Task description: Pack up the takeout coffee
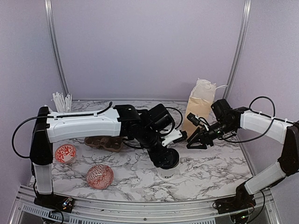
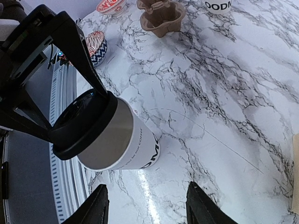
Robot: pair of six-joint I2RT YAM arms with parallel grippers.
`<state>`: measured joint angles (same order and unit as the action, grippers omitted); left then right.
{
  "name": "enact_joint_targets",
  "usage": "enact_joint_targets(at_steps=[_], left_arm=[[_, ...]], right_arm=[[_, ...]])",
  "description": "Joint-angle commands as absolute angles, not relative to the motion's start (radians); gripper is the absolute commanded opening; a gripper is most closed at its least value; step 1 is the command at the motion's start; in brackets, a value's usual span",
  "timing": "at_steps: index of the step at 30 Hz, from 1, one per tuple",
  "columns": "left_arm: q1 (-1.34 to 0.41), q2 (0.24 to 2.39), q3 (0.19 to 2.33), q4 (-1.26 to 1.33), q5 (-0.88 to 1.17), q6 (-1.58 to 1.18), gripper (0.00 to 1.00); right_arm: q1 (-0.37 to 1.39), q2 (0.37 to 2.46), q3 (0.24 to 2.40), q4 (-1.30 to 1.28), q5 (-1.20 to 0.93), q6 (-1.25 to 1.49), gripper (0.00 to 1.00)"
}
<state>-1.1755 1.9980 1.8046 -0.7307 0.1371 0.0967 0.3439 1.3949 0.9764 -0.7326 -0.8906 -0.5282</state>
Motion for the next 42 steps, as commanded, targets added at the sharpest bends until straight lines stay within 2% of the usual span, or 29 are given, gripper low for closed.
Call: enact_joint_targets(at_steps=[1, 7, 11, 12, 14, 15, 22, 25, 31, 35, 42], left_arm=[[-1.181, 2.031, 1.846, -0.753, 0.13, 0.112, 0.78], [-1.181, 2.044, 1.855, -0.753, 0.125, 0.115, 0.79], [-1.181, 2.046, 1.855, -0.754, 0.119, 0.114, 0.83], [-1.181, 2.045, 1.857, -0.755, 0.117, 0.113, 0.84], [-1.181, 2.038, 1.859, -0.752, 0.122, 0.115, 0.98], [-1.181, 2.036, 1.86, -0.753, 0.121, 0.115, 0.99], [-1.184, 1.944, 1.85, -0.744, 0.035, 0.095, 0.99], [-1.174, 1.874, 1.803, -0.694, -0.056, -0.029, 0.99], [-1.162, 1.762, 1.581, -0.501, -0.065, -0.274, 0.99], [-1.162, 1.695, 1.423, -0.336, -0.059, -0.428, 0.98], [-1.16, 1.721, 1.351, -0.237, -0.013, -0.546, 0.9]], right_arm=[[0.348, 1.37, 0.967, -0.716, -0.885, -0.538, 0.55], [0.347, 1.365, 0.962, -0.714, -0.883, -0.537, 0.55], [0.348, 1.364, 0.96, -0.713, -0.881, -0.534, 0.55], [0.348, 1.365, 0.961, -0.715, -0.883, -0.531, 0.55], [0.348, 1.368, 0.964, -0.719, -0.891, -0.528, 0.56], [0.348, 1.369, 0.966, -0.72, -0.894, -0.526, 0.56], [0.348, 1.39, 1.011, -0.767, -0.864, -0.488, 0.58], [0.348, 1.424, 1.036, -0.786, -0.858, -0.442, 0.58], [0.356, 1.511, 1.028, -0.825, -1.041, -0.415, 0.58], [0.392, 1.534, 1.006, -0.799, -1.041, -0.386, 0.52], [0.449, 1.558, 0.999, -0.786, -1.05, -0.368, 0.39]])
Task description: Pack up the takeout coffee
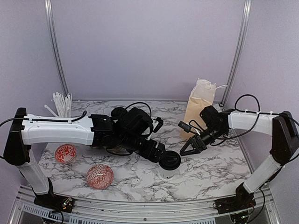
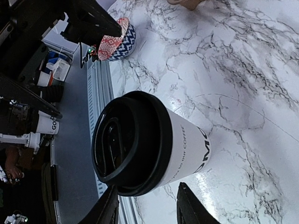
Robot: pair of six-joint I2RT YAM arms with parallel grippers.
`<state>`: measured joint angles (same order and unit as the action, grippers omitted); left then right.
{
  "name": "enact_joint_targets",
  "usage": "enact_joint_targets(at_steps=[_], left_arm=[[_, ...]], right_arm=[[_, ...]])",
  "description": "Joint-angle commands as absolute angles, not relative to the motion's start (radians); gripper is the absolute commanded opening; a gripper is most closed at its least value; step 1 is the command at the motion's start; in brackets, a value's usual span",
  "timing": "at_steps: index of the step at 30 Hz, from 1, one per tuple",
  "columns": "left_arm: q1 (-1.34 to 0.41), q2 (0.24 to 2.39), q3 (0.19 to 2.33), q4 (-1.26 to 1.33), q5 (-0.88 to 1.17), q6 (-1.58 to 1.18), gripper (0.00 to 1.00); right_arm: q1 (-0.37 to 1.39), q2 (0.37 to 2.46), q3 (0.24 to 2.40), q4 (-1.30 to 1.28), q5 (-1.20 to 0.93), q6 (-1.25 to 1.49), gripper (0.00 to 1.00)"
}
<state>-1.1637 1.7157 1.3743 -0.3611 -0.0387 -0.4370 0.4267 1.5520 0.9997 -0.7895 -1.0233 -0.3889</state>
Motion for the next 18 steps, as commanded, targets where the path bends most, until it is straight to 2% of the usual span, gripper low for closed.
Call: enact_joint_targets(at_steps=[1, 7, 12, 18], left_arm=[[-1.16, 1.729, 1.348, -0.228, -0.006, -0.552, 0.89], [-1.149, 1.757, 1.333, -0.189, 0.027, -0.582, 0.85], [-1.144, 1.773, 1.329, -0.183, 0.022, -0.589, 0.84], [-1.141, 1.8, 1.327, -0.173, 0.038, -0.589, 0.79]], right_arm=[[0.451, 1.556, 0.998, -0.783, -1.047, -0.364, 0.38], [0.45, 1.546, 1.005, -0.777, -0.987, -0.33, 0.37], [0.451, 1.561, 1.088, -0.879, -0.933, -0.343, 0.47], [0.451, 1.579, 1.14, -0.932, -0.927, -0.328, 0.45]])
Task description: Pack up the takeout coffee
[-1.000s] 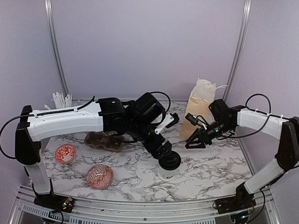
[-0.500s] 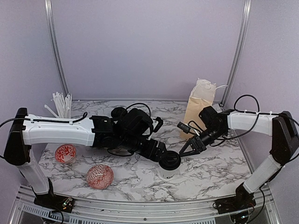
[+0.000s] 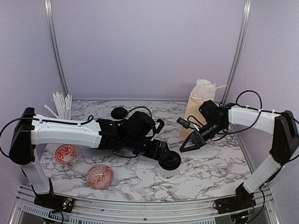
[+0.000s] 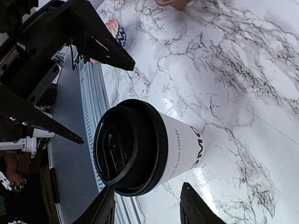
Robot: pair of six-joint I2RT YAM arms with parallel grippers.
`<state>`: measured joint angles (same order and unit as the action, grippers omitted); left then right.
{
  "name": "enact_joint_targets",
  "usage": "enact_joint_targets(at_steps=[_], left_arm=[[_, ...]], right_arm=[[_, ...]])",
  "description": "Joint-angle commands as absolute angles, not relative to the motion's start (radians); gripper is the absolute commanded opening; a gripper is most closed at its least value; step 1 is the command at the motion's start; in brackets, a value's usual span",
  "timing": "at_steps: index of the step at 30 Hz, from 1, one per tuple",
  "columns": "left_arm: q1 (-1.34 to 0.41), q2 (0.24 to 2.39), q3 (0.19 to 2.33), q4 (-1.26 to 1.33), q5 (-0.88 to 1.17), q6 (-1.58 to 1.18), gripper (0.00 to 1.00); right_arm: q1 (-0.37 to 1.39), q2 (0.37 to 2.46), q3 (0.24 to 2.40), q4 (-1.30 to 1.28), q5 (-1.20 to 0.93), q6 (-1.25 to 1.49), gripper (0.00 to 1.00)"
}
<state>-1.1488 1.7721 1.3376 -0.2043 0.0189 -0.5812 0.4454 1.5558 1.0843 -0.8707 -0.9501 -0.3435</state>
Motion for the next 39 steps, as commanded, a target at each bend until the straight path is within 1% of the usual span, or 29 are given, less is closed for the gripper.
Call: enact_joint_targets(at_steps=[1, 7, 11, 15, 18, 21, 27, 33, 39], left_arm=[[-1.141, 1.805, 1.328, -0.172, 0.042, -0.589, 0.79], [-1.141, 1.824, 1.314, -0.159, 0.062, -0.595, 0.77], [-1.141, 1.847, 1.315, -0.151, 0.071, -0.597, 0.75], [-1.14, 1.863, 1.307, -0.152, 0.072, -0.599, 0.72], [-1.136, 1.868, 1.292, -0.151, 0.076, -0.607, 0.71], [-1.132, 1.872, 1.273, -0.151, 0.075, -0.615, 0.7], [-1.124, 1.888, 1.255, -0.15, 0.085, -0.624, 0.68], [-1.117, 1.899, 1.239, -0.151, 0.095, -0.631, 0.65], [-1.115, 1.892, 1.227, -0.151, 0.092, -0.636, 0.65]], right_arm=[[0.451, 1.586, 1.15, -0.939, -0.925, -0.318, 0.44], [0.449, 1.613, 1.203, -0.982, -0.888, -0.285, 0.41], [0.442, 1.614, 1.213, -0.99, -0.883, -0.282, 0.41], [0.441, 1.615, 1.208, -0.986, -0.911, -0.28, 0.4], [0.439, 1.629, 1.198, -0.982, -0.948, -0.282, 0.38], [0.436, 1.646, 1.119, -0.941, -1.045, -0.239, 0.36], [0.433, 1.635, 1.117, -0.946, -1.045, -0.255, 0.33], [0.433, 1.618, 1.106, -0.924, -0.998, -0.22, 0.35], [0.433, 1.642, 1.103, -0.918, -0.969, -0.208, 0.32]])
